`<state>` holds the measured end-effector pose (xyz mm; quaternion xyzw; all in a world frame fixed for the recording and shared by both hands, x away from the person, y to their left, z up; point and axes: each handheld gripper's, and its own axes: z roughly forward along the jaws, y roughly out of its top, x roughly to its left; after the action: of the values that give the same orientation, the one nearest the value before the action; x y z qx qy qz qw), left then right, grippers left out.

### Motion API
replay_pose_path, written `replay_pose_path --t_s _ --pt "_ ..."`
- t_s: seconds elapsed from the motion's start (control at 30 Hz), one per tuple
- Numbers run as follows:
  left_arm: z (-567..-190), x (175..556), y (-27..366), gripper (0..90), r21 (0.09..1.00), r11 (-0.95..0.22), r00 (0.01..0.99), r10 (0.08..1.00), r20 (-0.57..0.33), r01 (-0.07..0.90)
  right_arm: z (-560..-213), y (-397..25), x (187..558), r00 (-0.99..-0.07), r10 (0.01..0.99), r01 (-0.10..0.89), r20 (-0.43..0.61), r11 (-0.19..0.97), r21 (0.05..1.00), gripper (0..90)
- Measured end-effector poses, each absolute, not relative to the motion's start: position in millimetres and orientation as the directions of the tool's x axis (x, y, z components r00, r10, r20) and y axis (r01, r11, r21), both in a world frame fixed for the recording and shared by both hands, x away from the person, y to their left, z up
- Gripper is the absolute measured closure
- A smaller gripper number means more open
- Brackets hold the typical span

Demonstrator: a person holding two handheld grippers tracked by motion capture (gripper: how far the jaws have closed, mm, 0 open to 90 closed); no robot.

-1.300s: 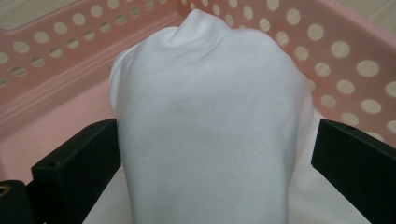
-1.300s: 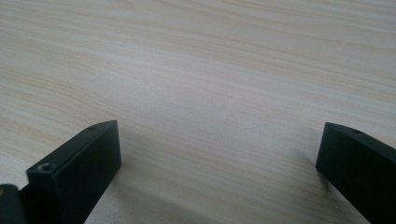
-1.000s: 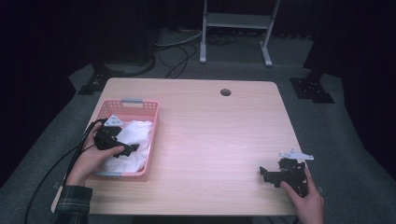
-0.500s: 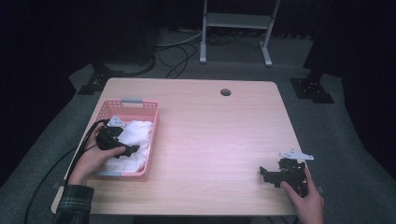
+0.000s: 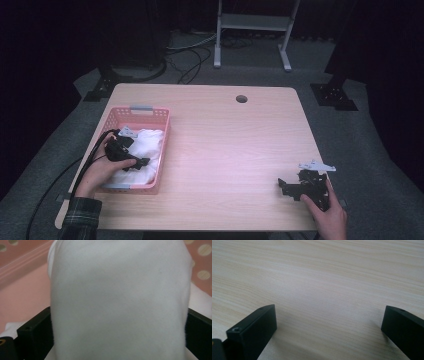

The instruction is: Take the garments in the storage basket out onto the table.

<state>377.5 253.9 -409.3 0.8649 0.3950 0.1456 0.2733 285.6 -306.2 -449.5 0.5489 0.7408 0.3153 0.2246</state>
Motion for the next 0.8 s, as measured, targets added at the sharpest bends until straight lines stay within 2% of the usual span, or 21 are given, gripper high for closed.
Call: replay_pose_path --t_s 0.5,0.8 --pt "-414.2 380.8 254.3 1.1 0.559 -0.522 0.633 0.774 -0.007 0.644 -449.5 -306.1 285.6 -0.296 0.955 0.672 0.013 0.198 0.714 0.0" --pt "-414.5 381.0 254.6 5.4 0.557 -0.520 0.634 0.773 -0.016 0.648 -449.5 -306.1 285.6 -0.296 0.955 0.672 0.014 0.198 0.714 0.0"
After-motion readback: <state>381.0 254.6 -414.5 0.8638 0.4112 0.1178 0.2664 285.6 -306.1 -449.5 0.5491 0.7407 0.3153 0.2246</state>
